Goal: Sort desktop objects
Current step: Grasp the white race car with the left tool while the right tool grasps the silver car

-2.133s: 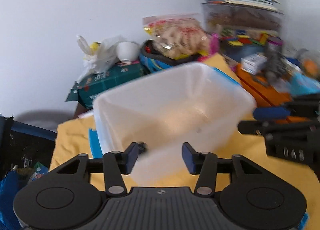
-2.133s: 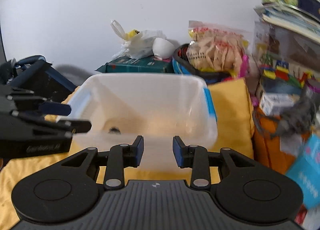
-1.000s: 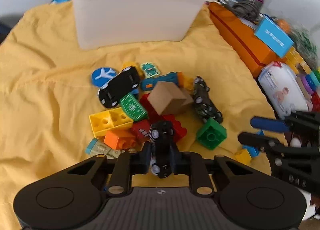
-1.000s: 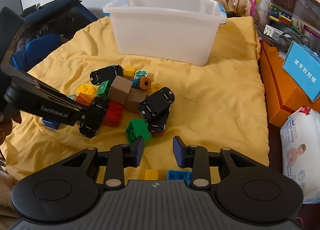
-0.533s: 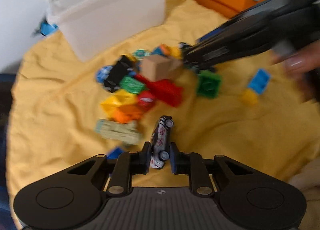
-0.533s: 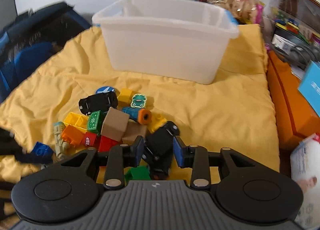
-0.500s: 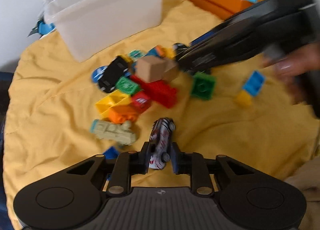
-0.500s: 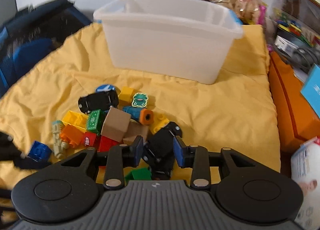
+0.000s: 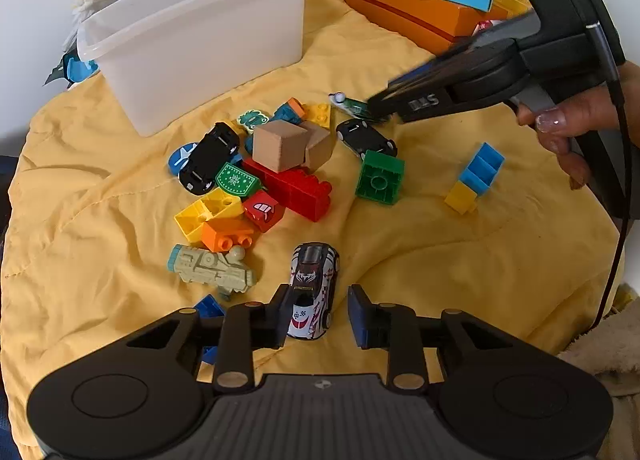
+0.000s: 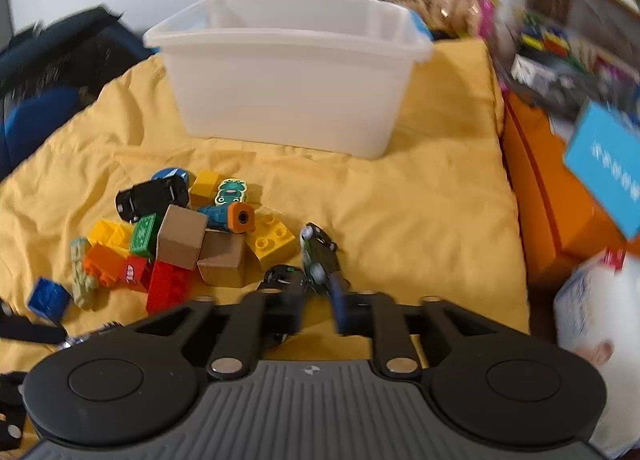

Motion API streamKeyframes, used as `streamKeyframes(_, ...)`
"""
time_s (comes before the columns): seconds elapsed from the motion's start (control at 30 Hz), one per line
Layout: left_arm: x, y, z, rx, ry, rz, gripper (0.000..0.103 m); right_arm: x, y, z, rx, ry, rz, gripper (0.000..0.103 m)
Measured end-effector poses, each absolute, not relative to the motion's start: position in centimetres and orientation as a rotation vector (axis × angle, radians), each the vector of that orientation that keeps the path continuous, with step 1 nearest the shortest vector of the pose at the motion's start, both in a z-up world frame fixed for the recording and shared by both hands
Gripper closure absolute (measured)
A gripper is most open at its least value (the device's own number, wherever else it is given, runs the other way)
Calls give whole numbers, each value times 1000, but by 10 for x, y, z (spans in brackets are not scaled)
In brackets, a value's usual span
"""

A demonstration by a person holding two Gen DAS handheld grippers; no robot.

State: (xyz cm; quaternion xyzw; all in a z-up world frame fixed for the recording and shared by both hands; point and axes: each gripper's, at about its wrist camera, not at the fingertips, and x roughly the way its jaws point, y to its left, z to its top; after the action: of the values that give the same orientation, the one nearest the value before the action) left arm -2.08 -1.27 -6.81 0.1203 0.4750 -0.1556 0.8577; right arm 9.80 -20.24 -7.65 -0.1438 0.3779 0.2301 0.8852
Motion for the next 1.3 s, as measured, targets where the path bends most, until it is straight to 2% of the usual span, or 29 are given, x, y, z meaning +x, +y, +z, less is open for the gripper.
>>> streamKeyframes(0.03, -20, -13, -68, 254, 1000, -324, 69, 97, -198, -76, -318, 767, 489, 59)
streamKeyframes(0.07, -20, -13, -69, 254, 1002, -320, 69, 97, -193, -77, -334, 750, 491, 57)
streamKeyframes(0.23, -20, -10, -70, 239, 1009, -304, 69, 112, -182, -90, -431, 755, 460, 61)
streamKeyframes(0.33, -19, -10, -72, 233, 1015, -297, 69, 125, -187, -103, -426, 795, 491, 67)
streamKeyframes(0.37, -19, -9, -72, 230, 1017, -296, 69, 128, -191, -103, -399, 805, 505, 72)
streamKeyframes(0.4, -19, -9, -72, 229, 1017, -295, 69, 131, -195, -101, -378, 823, 516, 83)
streamKeyframes(0.43, -19, -9, -72, 229, 1015, -295, 69, 130, -197, -98, -373, 834, 507, 85)
streamKeyframes(0.6, -18, -9, -71, 221, 1009, -291, 69, 117, -222, -82, -261, 900, 530, 85)
streamKeyframes(0.8, -15, -8, -72, 202, 1014, -282, 68, 125, -264, -92, 130, 1088, 583, 84)
streamKeyframes(0.83, -15, -8, -72, 203, 1014, -281, 68, 126, -271, -95, 134, 1089, 548, 84)
streamKeyframes(0.87, -15, -8, -72, 204, 1013, -276, 68, 124, -275, -95, 140, 1066, 525, 76)
streamKeyframes(0.9, -15, -8, -72, 204, 1012, -275, 68, 123, -279, -92, 135, 1042, 497, 75)
streamKeyframes(1.0, -14, -6, -73, 199, 1016, -270, 68, 113, -277, -81, -46, 949, 413, 75)
streamKeyframes(1.3, -7, -8, -76, 183, 1023, -265, 68, 101, -255, -87, -155, 924, 454, 72)
